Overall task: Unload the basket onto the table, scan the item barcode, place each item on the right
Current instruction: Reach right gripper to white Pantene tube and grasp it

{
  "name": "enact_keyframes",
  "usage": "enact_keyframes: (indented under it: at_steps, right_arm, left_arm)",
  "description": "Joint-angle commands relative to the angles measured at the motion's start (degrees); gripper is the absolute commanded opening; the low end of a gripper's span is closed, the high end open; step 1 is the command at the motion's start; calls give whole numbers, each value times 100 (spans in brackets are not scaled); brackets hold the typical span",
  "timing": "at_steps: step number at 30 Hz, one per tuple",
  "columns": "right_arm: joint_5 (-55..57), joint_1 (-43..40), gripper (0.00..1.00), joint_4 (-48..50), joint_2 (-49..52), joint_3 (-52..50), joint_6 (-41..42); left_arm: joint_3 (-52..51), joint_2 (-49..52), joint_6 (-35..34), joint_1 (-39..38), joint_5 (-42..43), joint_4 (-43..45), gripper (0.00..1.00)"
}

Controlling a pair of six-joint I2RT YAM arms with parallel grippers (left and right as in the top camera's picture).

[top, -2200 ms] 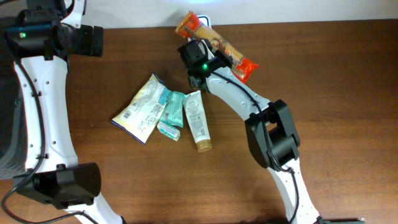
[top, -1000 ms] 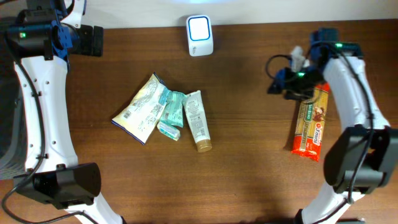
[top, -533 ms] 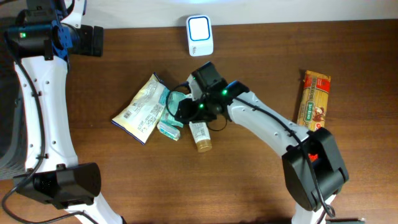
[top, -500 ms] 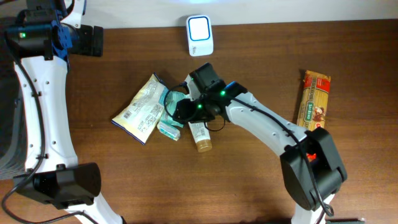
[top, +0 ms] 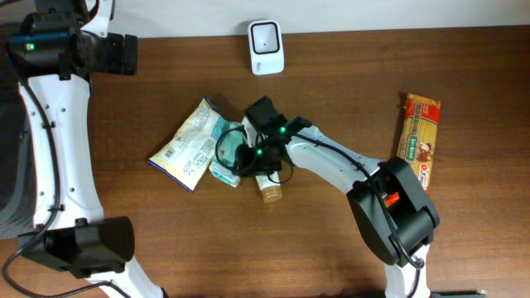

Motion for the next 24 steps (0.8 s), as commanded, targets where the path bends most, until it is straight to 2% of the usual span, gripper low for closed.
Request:
enact_keyframes:
  at_steps: [1,5,8,12,15,16,19,24]
  right_arm:
    - [612,-94,40,-597,83,-39,-48]
    - [1088,-879,41,-1591,76,-39,-302]
    - [1093,-1434,41,-1698,76,-26,-789]
    - [1469,-2157,41,-1659,76,133,-911]
    - [850,-2533,42,-918,76,219,-1016]
    - [616,-2531,45,-498,79,219,-1014]
    - [560,-2439,48,361,79,219,-988]
    - [-295,-2312,48,271,76,560,-1019]
  left_arm:
    - [37,-24,90,11,17,11,99]
    - [37,-24,90,11,17,11,99]
    - [37,-24,90,11,17,11,99]
    - [37,-24,90,9,17,11,99]
    - [37,-24,90,11,17,11,99]
    - [37,-24,90,11,17,11,99]
    - [37,-24,90,11,17,11,99]
    - [37,-24,90,-7,17,11,99]
